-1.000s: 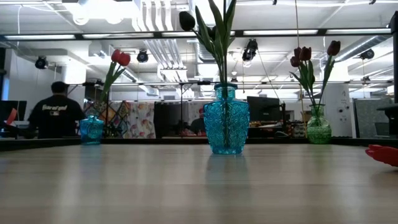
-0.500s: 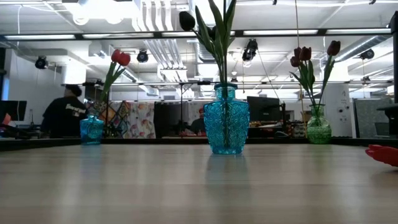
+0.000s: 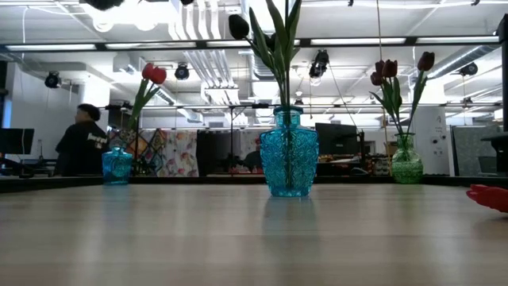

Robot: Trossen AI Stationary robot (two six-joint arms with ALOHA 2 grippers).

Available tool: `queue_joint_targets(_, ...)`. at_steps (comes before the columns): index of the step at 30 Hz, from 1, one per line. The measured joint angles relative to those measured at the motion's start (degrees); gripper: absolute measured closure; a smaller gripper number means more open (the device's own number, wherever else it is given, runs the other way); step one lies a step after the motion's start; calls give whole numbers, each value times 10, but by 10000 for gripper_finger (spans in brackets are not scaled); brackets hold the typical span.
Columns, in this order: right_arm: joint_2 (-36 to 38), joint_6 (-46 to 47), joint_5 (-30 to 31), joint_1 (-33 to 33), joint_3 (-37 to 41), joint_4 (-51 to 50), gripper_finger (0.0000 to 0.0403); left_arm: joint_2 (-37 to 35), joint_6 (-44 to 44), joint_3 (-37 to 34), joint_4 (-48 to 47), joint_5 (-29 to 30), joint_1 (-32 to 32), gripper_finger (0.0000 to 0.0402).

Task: Sort flowers into vase by color
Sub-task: Put the red flower into the left blue vase

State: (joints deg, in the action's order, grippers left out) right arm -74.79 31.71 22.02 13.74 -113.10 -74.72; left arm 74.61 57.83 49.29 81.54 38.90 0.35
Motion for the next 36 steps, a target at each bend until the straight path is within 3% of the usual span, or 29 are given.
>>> queue_joint_targets(2, -4, -14, 0, 0, 0, 0, 179, 34, 15, -4, 81, 23, 8, 401)
queue_joint_targets(15, -10, -16, -12, -3, 0, 0, 179, 70, 143, -11, 85, 125, 126, 401)
queue_joint_targets(26, 0, 109, -30, -3, 0, -1, 179, 51, 488, -188, 84, 184, 177, 401)
queue_joint_targets(36, -6, 167, 7, -3, 0, 0, 179, 11, 529, -198, 85, 170, 193, 401)
